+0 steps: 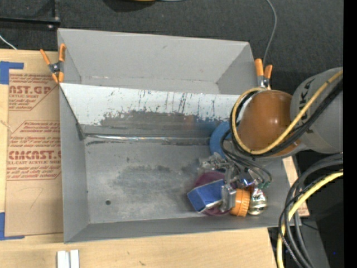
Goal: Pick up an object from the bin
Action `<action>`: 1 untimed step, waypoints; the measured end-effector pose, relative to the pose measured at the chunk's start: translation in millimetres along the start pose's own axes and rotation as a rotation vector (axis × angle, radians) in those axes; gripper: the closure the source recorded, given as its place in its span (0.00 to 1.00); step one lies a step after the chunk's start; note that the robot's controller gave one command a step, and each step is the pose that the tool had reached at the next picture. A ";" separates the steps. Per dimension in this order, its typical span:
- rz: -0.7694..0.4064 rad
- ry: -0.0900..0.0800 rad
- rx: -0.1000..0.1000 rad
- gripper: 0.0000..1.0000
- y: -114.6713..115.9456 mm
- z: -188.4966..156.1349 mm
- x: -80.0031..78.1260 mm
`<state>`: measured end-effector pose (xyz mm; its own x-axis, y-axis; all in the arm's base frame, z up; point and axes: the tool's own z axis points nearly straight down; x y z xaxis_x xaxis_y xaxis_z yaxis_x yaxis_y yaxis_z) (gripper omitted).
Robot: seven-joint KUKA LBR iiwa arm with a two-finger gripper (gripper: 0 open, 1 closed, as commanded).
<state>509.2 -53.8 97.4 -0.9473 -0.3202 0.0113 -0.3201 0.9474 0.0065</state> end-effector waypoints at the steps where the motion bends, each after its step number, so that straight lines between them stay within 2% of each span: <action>1: -0.097 -0.019 0.006 0.00 -2.9 27.2 1.6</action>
Offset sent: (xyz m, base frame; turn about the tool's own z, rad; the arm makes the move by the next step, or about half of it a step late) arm -0.0071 0.0033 -0.0274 -0.1422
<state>508.2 -57.0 70.2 -0.9120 -0.4102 -0.0081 -0.4102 0.9120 0.0003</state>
